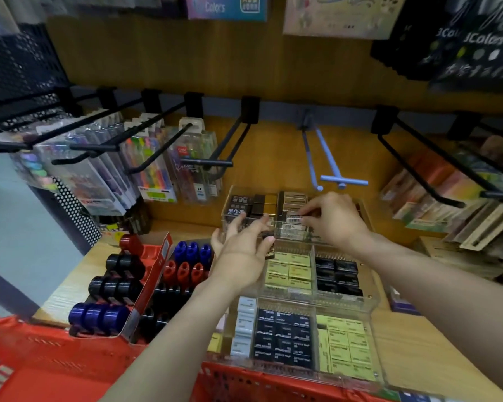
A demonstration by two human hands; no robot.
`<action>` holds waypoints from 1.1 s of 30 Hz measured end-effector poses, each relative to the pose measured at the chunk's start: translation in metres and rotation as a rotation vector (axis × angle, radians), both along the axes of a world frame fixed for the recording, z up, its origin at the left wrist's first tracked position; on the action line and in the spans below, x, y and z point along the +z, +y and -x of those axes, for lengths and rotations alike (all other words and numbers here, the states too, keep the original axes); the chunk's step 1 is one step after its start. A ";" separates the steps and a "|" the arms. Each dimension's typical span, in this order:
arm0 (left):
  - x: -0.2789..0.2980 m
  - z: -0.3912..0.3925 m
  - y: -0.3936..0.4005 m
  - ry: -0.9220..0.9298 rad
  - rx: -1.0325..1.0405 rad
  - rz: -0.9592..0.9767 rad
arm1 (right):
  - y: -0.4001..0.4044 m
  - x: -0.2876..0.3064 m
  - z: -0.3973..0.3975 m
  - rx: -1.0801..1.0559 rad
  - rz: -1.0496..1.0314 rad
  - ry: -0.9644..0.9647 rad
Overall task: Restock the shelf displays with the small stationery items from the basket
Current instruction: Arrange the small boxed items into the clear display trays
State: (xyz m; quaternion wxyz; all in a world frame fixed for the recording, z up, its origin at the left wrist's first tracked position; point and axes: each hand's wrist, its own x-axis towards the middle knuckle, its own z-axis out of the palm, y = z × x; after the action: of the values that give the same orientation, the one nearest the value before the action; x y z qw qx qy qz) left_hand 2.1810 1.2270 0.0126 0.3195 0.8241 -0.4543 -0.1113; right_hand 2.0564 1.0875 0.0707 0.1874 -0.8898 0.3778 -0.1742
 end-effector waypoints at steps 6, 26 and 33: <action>0.018 0.003 -0.002 0.113 0.035 -0.070 | 0.014 -0.001 -0.007 0.039 0.063 0.167; 0.050 0.048 -0.024 -0.179 -0.199 0.013 | 0.004 0.012 0.080 -0.200 0.006 -0.074; 0.023 0.027 -0.035 -0.458 -0.354 -0.270 | -0.036 -0.003 0.030 -0.244 -0.004 0.051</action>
State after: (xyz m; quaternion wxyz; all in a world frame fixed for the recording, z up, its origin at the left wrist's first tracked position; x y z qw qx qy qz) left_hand 2.1544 1.1922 0.0355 0.0726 0.7708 -0.6319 -0.0360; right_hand 2.0263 1.0513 0.0679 0.1567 -0.8411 0.4882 -0.1722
